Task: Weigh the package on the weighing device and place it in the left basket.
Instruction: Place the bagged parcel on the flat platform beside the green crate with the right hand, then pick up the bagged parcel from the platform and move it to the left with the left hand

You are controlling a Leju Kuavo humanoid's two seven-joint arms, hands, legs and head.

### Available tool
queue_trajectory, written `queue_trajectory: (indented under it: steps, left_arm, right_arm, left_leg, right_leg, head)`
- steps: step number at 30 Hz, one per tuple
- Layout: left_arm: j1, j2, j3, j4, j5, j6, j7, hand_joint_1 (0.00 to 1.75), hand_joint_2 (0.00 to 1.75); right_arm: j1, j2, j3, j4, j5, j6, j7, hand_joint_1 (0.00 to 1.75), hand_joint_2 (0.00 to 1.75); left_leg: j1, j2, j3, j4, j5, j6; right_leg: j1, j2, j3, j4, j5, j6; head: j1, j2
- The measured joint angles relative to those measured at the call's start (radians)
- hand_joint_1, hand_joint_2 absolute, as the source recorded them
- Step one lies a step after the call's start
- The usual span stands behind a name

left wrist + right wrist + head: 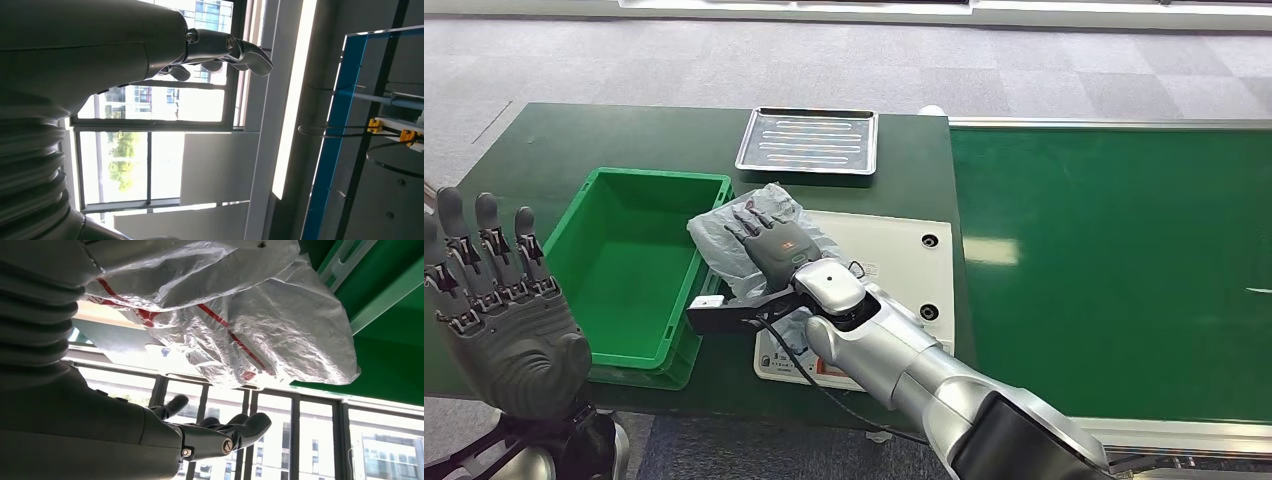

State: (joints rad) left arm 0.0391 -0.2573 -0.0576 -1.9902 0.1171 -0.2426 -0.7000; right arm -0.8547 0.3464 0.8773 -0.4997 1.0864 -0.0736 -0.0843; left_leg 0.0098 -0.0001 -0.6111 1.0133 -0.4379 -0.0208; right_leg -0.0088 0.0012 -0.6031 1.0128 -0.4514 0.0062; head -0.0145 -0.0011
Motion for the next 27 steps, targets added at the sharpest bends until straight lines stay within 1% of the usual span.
queue_trajectory:
  steps: [17,18,19,20,21,22,23,24,25,26,27]
  left_arm:
    - [0.000,0.000,0.000,0.000,-0.003,0.002,0.002,0.00,1.75]
    - [-0.007,0.001,-0.002,0.004,-0.017,0.016,0.015,0.00,1.75]
    - [-0.040,0.007,-0.009,0.030,-0.052,0.050,0.047,0.00,1.75]
    - [-0.109,0.016,-0.027,0.093,-0.117,0.117,0.107,0.00,1.75]
    - [-0.213,0.028,-0.057,0.210,-0.227,0.226,0.211,0.00,1.75]
    - [-0.336,0.039,-0.094,0.357,-0.371,0.355,0.329,0.00,1.75]
    - [-0.450,0.046,-0.130,0.512,-0.555,0.482,0.453,0.00,1.75]
    - [-0.541,0.051,-0.160,0.656,-0.777,0.583,0.561,0.00,1.75]
    - [-0.603,0.058,-0.182,0.768,-1.018,0.638,0.624,0.00,1.75]
    - [-0.644,0.067,-0.196,0.865,-1.270,0.660,0.661,0.00,1.75]
    - [-0.671,0.077,-0.209,0.951,-1.461,0.663,0.672,0.00,1.75]
  right_arm:
    - [0.000,0.000,0.000,0.000,-0.002,-0.002,-0.002,0.00,0.00]
    - [0.007,0.001,-0.001,-0.003,-0.017,-0.015,-0.015,0.00,0.00]
    - [0.032,0.002,-0.008,-0.028,-0.054,-0.048,-0.047,0.00,0.00]
    - [0.080,0.001,-0.024,-0.089,-0.123,-0.110,-0.107,0.00,0.00]
    - [0.153,0.002,-0.052,-0.203,-0.221,-0.206,-0.201,0.00,0.00]
    - [0.237,0.000,-0.101,-0.365,-0.337,-0.332,-0.297,0.00,0.00]
    - [0.306,-0.002,-0.167,-0.543,-0.439,-0.468,-0.398,0.00,0.00]
    - [0.354,-0.002,-0.245,-0.711,-0.507,-0.597,-0.478,0.00,0.00]
    - [0.380,-0.002,-0.330,-0.849,-0.545,-0.699,-0.529,0.00,0.00]
    - [0.393,-0.001,-0.408,-0.956,-0.554,-0.755,-0.567,0.00,0.00]
    - [0.407,0.000,-0.472,-1.045,-0.556,-0.764,-0.587,0.00,0.00]
  left_leg:
    - [0.000,0.000,0.001,0.000,0.000,0.000]
    - [0.000,0.000,0.002,0.001,0.000,0.000]
    - [0.000,-0.001,0.003,0.001,0.000,0.000]
    - [0.001,-0.006,0.003,0.002,0.001,0.000]
    - [0.002,-0.013,0.000,0.003,0.003,0.000]
    - [0.003,-0.023,-0.004,0.003,0.005,0.000]
    - [0.003,-0.032,-0.010,0.004,0.008,0.001]
    - [0.003,-0.035,-0.013,0.004,0.010,0.001]
    - [0.002,-0.034,-0.013,0.003,0.011,0.002]
    - [0.001,-0.029,-0.010,0.003,0.010,0.003]
    - [-0.001,-0.021,-0.008,0.003,0.009,0.003]
  right_leg:
    - [0.000,0.000,-0.001,0.000,0.000,0.000]
    - [0.000,0.000,-0.003,-0.001,0.000,0.000]
    - [0.000,-0.002,-0.004,-0.001,-0.001,0.000]
    - [0.000,-0.007,-0.004,-0.002,-0.001,-0.001]
    - [0.001,-0.015,-0.004,-0.001,-0.002,-0.001]
    - [0.001,-0.025,-0.001,-0.001,-0.002,-0.001]
    - [0.001,-0.033,-0.001,0.000,-0.001,0.000]
    - [0.000,-0.036,-0.001,0.001,0.000,0.000]
    - [-0.001,-0.035,-0.001,0.001,0.002,0.001]
    - [-0.003,-0.029,-0.001,0.001,0.003,0.002]
    - [-0.005,-0.021,-0.001,0.000,0.005,0.003]
  head:
    - [0.000,0.000]
    - [0.000,0.000]
    - [0.000,0.000]
    - [0.000,0.000]
    - [0.000,0.000]
    - [-0.002,0.000]
    - [-0.001,0.000]
    - [-0.001,0.000]
    - [-0.001,0.000]
    - [0.002,0.000]
    - [0.001,0.000]
